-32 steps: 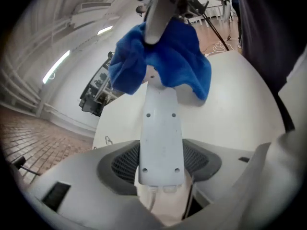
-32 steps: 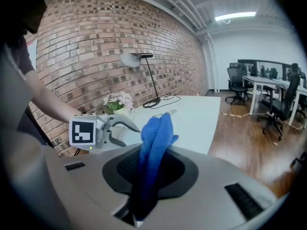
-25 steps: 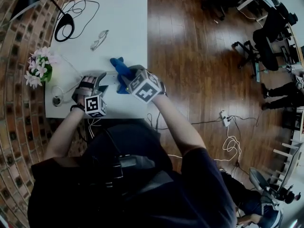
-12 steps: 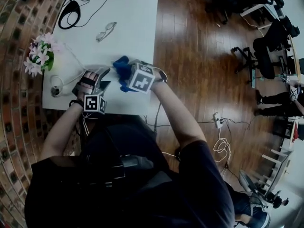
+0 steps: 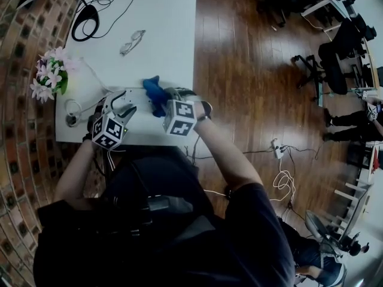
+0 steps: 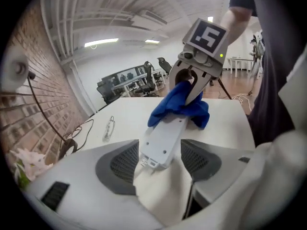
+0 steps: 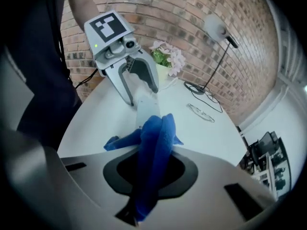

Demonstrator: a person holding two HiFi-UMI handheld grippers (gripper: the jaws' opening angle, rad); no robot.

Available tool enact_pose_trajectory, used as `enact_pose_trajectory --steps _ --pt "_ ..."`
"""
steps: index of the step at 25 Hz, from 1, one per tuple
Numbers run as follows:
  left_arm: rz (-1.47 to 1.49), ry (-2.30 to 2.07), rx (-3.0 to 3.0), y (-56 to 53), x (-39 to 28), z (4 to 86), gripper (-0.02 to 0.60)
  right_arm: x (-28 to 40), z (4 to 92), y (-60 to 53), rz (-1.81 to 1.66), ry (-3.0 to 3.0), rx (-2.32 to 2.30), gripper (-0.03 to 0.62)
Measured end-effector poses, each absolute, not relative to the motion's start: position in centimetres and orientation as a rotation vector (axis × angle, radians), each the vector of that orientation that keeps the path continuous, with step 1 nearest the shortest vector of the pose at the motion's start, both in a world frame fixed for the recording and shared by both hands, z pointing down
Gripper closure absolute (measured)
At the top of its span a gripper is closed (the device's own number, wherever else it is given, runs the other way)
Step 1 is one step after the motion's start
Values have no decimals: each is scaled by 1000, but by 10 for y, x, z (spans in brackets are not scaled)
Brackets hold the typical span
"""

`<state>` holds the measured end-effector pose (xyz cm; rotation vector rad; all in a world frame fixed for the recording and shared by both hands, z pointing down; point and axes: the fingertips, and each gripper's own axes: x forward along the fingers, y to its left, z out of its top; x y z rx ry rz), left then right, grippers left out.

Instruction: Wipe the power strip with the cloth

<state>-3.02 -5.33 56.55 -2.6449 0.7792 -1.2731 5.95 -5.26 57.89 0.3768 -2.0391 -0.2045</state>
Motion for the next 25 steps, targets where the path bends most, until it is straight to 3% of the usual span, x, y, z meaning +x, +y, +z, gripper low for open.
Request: enact_pose_trajectory --steps 8,9,11,14,19,25 --pt "-1548 357 -2600 -64 -16 594 285 60 576 -54 -16 -2115 409 508" --pt "-1601 304 -2601 -65 -16 599 279 59 575 -53 48 -2133 404 475" --pt "-1687 205 -2601 -65 -16 606 269 59 576 -50 144 -2139 375 339" --pt "-1750 78 -2584 -61 -16 611 267 62 582 -50 163 -2101 329 285" --pt "-1591 59 -2432 -55 -13 608 285 65 599 -55 225 -2049 287 241" --pt "-1430 248 -2303 -54 -14 599 287 56 605 -44 90 -2022 204 273"
